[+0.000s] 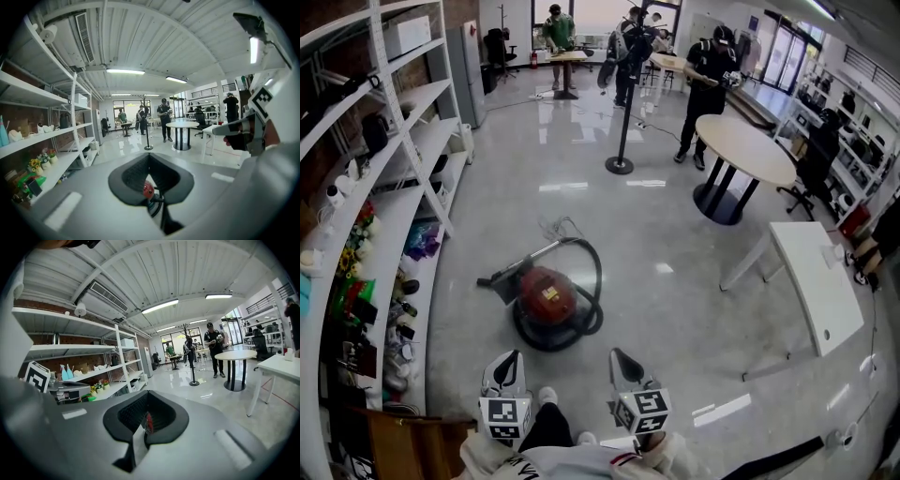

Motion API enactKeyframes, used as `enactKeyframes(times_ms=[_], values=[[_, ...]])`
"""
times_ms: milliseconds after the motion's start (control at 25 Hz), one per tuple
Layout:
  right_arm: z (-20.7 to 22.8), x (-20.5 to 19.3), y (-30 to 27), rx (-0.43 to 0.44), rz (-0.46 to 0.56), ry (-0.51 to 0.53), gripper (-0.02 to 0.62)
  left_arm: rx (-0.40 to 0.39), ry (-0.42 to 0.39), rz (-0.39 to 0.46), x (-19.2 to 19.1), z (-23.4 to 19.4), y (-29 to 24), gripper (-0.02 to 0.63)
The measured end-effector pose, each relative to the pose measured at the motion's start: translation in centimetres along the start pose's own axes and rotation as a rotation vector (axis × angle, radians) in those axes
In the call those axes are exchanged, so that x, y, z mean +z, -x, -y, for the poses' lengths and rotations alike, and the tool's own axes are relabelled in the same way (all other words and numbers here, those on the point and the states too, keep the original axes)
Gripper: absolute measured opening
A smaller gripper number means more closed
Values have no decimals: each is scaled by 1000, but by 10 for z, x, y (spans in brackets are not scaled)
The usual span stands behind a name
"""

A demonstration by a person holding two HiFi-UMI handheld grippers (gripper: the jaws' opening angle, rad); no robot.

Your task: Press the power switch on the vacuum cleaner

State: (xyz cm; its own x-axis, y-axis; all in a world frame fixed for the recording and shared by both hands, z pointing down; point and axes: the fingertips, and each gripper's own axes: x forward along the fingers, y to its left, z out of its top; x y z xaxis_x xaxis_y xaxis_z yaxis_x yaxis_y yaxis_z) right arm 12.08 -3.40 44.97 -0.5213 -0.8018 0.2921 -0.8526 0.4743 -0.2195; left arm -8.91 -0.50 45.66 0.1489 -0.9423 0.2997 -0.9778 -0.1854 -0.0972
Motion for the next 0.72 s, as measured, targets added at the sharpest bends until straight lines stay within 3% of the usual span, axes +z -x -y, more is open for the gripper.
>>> enactKeyframes(times_ms=[720], values=[[-8, 37, -104, -58, -2, -6, 1, -56, -3, 3, 26, -78, -85, 0]])
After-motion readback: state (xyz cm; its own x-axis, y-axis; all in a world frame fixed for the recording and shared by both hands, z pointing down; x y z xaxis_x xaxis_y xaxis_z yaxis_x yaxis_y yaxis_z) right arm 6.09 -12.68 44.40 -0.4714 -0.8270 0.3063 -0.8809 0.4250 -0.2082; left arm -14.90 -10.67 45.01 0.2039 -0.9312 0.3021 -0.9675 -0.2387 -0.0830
